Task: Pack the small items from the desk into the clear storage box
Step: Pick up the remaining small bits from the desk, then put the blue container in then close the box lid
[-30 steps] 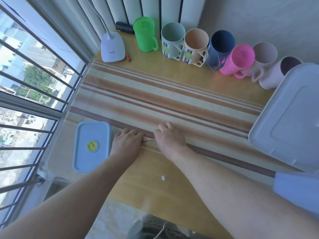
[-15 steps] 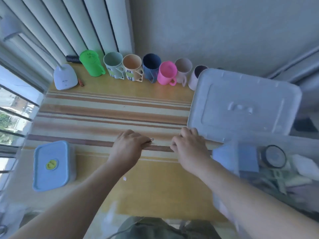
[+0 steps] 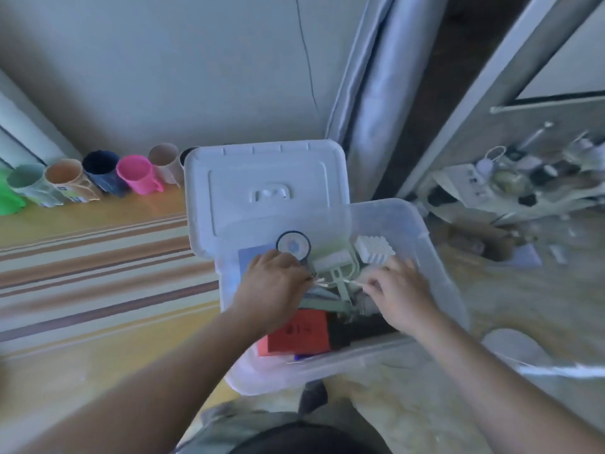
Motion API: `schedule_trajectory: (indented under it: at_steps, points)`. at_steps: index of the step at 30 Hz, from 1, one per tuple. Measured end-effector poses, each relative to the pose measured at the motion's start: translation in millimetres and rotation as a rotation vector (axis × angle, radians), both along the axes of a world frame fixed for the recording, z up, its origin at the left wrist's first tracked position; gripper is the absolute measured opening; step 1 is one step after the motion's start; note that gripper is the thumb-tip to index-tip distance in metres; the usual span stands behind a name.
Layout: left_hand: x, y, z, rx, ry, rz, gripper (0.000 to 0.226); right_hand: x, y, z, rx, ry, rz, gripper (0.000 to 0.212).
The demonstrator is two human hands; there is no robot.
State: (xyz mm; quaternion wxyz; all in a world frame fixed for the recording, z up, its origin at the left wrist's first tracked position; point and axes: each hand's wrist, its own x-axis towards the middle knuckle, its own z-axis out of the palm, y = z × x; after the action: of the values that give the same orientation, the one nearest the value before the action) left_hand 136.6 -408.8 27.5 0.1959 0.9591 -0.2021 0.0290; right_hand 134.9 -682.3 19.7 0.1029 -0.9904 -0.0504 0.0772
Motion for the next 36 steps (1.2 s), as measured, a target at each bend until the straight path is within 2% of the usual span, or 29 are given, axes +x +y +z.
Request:
schedule_trajectory:
  at_steps: [4, 6, 9, 12, 16, 20, 23, 26, 31, 36]
  points:
    - [2.4, -49.2, -24.1, 0.235, 0.172, 0.028, 0.035, 2.4, 3.6, -20.0, -0.072, 0.122, 0.157, 0.008]
    - [3.9, -57.7, -30.4, 0.330, 0.233, 0.066, 0.035, 7.6, 17.8, -28.9, -0.136, 0.121, 0.214, 0.010]
    - [3.6, -61.3, -31.6, 0.387, 0.270, 0.130, 0.032, 16.4, 28.6, -33.5, -0.137, 0.156, 0.238, 0.017]
    - [6.1, -63.7, -28.6, 0.372, 0.274, 0.162, 0.031, 22.5, 27.8, -35.9, -0.089, 0.145, 0.243, 0.016]
    - [8.9, -66.6, -30.4, 0.336, 0.269, 0.181, 0.031, 25.2, 10.6, -34.8, 0.085, 0.101, 0.235, 0.015]
    - [2.8, -69.9, -33.9, 0.225, 0.292, 0.181, 0.029, 25.6, -3.2, -37.8, 0.194, 0.005, 0.210, 0.009]
    - [-2.4, -64.0, -34.1, 0.131, 0.256, 0.212, 0.031, 26.7, 1.6, -36.1, 0.235, -0.009, 0.217, 0.020]
    - [-6.7, -47.8, -30.6, 0.038, 0.198, 0.211, 0.047, 28.2, 16.3, -32.0, 0.286, -0.016, 0.240, 0.030]
    - [-16.6, 8.7, -7.7, 0.038, 0.096, 0.341, 0.065, 39.8, 60.7, -21.4, 0.367, -0.111, 0.321, 0.027]
    - [-42.1, 108.7, 10.5, 0.062, 0.096, 0.589, 0.068, 52.8, 149.0, 6.7, 0.353, -0.183, 0.489, 0.041]
